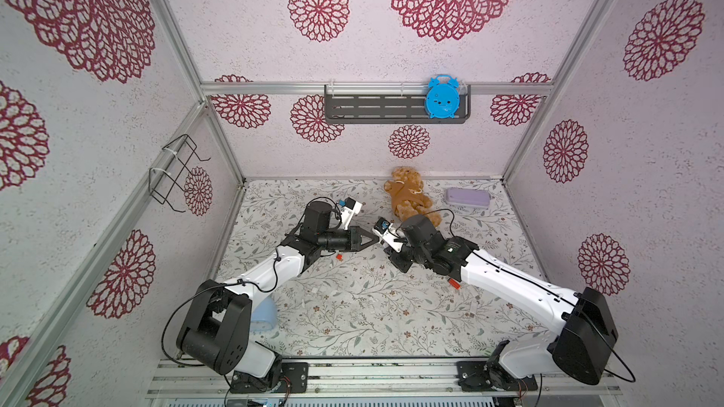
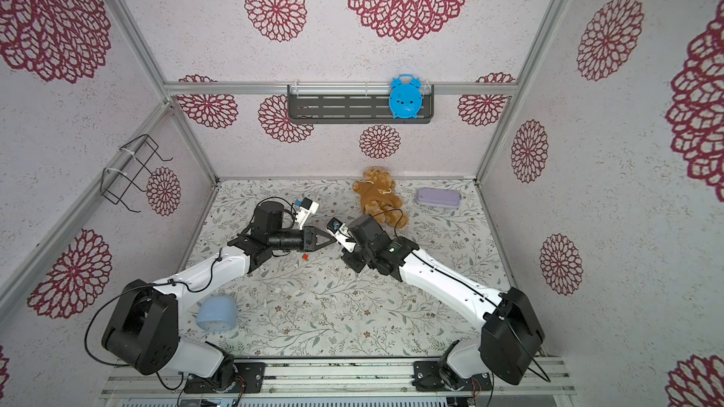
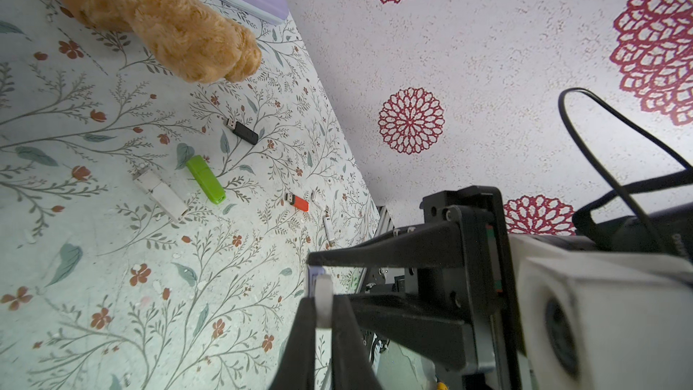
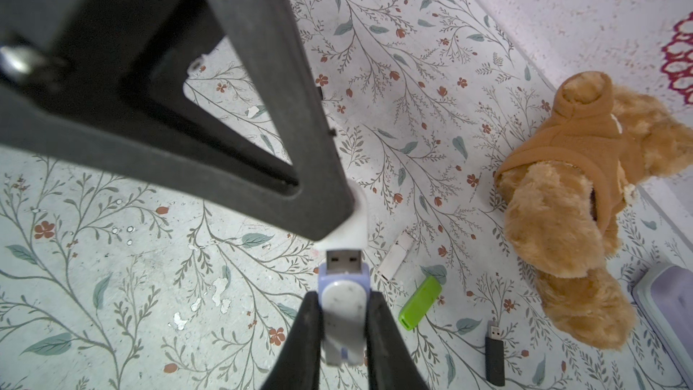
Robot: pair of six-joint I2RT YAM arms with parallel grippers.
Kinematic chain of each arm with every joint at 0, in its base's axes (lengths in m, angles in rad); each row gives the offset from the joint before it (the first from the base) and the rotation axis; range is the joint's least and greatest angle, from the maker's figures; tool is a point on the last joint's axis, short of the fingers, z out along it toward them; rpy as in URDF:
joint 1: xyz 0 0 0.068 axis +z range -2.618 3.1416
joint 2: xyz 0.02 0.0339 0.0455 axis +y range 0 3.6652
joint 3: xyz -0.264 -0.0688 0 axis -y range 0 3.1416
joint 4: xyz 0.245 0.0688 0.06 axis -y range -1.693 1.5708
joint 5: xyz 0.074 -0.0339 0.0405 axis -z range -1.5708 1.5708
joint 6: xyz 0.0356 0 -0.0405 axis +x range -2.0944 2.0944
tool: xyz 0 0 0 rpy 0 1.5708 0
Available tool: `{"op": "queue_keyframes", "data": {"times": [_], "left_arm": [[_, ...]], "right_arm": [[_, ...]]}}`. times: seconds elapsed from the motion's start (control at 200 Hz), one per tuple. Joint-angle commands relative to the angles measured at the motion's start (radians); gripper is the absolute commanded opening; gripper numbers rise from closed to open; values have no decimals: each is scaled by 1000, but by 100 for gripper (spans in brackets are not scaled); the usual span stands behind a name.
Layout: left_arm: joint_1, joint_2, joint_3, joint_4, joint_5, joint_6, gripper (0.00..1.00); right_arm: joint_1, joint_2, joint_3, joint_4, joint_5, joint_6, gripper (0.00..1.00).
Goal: Close the usb drive cover
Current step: Close the cover of the USB drive.
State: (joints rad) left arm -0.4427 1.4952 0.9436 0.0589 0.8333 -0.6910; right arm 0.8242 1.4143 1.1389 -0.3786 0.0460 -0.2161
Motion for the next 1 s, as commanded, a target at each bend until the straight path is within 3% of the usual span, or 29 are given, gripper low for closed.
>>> {"op": "queue_keyframes", "data": {"times": [0.0, 0.39, 0.996], "left_arm": [[-11, 16, 23, -16, 5, 24, 7], [-11, 4, 26, -31, -27, 36, 7], [-11, 8, 19, 2, -5, 14, 7]], "right_arm": [[10, -8, 34, 26, 30, 12, 21], [13, -29, 35, 47, -33, 21, 20], [15, -20, 35, 93, -28, 37, 20]]}}
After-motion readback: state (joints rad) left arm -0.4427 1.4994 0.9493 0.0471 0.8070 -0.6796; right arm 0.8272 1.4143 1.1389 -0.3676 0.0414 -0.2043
